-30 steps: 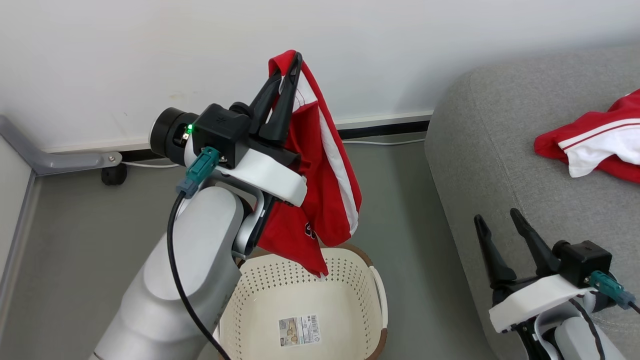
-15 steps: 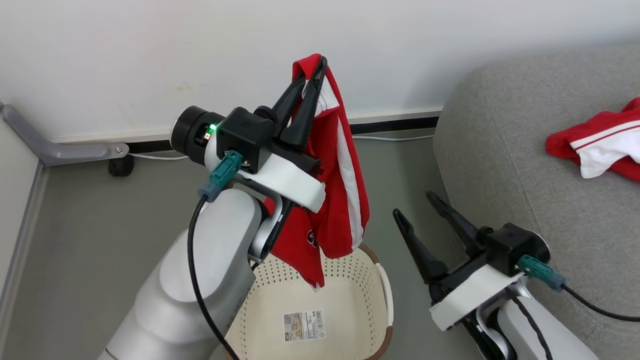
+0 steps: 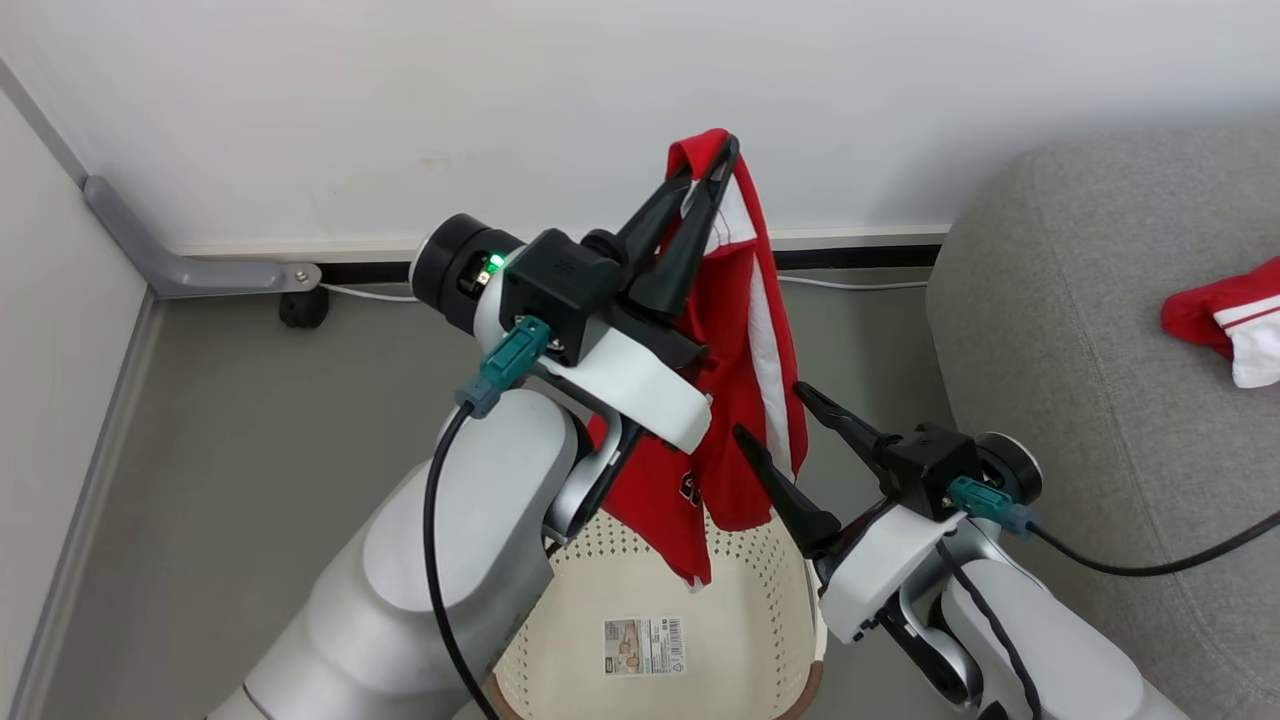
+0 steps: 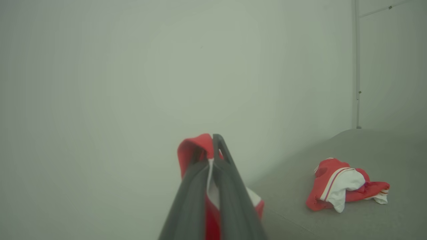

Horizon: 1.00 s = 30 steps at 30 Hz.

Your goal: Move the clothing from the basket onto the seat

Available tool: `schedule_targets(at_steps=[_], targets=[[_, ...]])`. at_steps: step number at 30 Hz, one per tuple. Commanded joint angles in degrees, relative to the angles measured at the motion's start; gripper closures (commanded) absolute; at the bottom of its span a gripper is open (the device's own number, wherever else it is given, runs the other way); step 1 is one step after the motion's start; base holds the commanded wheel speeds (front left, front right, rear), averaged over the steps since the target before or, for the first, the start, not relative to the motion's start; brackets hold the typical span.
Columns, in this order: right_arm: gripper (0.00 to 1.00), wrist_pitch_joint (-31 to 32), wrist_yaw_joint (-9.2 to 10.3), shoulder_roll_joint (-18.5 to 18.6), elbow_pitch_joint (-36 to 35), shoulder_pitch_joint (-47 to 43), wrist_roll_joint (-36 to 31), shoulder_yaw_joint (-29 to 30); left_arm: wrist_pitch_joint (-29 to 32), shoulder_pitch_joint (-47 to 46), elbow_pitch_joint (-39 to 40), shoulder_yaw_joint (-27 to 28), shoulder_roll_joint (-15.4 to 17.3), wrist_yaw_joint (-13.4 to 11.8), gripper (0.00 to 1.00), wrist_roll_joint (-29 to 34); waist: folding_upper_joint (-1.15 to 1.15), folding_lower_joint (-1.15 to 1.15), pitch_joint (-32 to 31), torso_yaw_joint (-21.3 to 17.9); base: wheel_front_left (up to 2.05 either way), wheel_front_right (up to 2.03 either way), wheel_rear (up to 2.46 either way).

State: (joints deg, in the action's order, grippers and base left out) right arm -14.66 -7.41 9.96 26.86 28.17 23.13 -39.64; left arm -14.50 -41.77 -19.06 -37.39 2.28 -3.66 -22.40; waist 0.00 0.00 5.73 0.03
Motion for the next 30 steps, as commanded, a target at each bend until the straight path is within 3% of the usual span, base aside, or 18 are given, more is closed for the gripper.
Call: schedule_targets(at_steps=[1, 4, 5, 6, 7, 20, 21, 22, 23, 24, 30], targets=[[0.00, -0.3, -0.08, -0.7, 0.2, 1.5, -0.4, -0.3, -0.5, -3.3, 2.0, 1.0, 0.6, -0.6, 1.00, -1.1, 0.00, 0.00, -0.1, 0.8, 0.00, 0.00, 0.00], [0.00, -0.3, -0.08, -2.1, 4.3, 3.0, -0.4, 0.1, -0.5, -3.6, 3.0, -1.5, 0.6, -1.3, 1.00, -3.0, 0.00, 0.00, -0.2, 2.1, 0.00, 0.00, 0.00], [0.05, -0.3, -0.08, -2.4, 5.1, 3.4, -0.4, 0.2, -0.5, -3.6, 3.2, -1.9, 0.6, -1.5, 1.00, -3.3, 0.00, 0.00, -0.2, 2.4, 0.00, 0.00, 0.00], [0.46, -0.3, -0.08, -2.7, 5.7, 3.8, -0.2, 0.4, -0.5, -3.5, 3.3, -2.3, 0.6, -1.7, 1.00, -3.7, 0.00, 0.00, -0.3, 2.6, 0.00, 0.00, 0.00], [1.00, -0.3, -0.08, -2.9, 5.9, 4.1, 0.1, 0.8, -0.5, -3.3, 3.4, -2.7, 0.6, -1.9, 1.00, -4.1, 0.00, 0.00, -0.3, 2.8, 0.00, 0.00, 0.00], [1.00, -0.3, -0.08, -1.9, 3.0, 2.7, 1.3, 4.0, -0.5, -1.3, 2.1, -3.9, 0.6, -2.7, 1.00, -5.1, 0.00, 0.00, 0.1, 1.3, 0.00, 0.00, 0.00], [1.00, -0.3, -0.08, -1.8, 2.7, 2.6, 1.3, 4.4, -0.5, -1.2, 2.0, -3.8, 0.6, -2.7, 0.88, -5.1, 0.00, 0.00, 0.2, 1.1, 0.00, 0.00, 0.00], [1.00, -0.3, -0.08, -1.7, 2.3, 2.5, 1.5, 4.9, -0.5, -1.0, 1.9, -3.7, 0.6, -2.6, 0.60, -5.0, 0.00, 0.00, 0.3, 0.8, 0.00, 0.00, 0.00], [1.00, -0.3, -0.08, -1.5, 1.9, 2.3, 1.6, 5.4, -0.5, -0.8, 1.5, -3.6, 0.6, -2.5, 0.11, -5.0, 0.00, 0.00, 0.5, 0.6, 0.00, 0.00, 0.00], [1.00, -0.3, -0.08, -1.3, 1.4, 2.1, 1.8, 6.1, -0.5, -0.6, 1.2, -3.5, 0.6, -2.5, 0.00, -5.0, 0.00, 0.00, 0.6, 0.3, 0.00, 0.00, 0.00], [1.00, -0.3, -0.08, 0.5, -2.0, 1.0, 2.4, 10.3, -0.5, 1.2, -0.6, -2.9, 0.6, -1.9, 0.00, -4.3, 0.00, 0.00, 1.2, -1.4, 0.00, 0.00, 0.00]])
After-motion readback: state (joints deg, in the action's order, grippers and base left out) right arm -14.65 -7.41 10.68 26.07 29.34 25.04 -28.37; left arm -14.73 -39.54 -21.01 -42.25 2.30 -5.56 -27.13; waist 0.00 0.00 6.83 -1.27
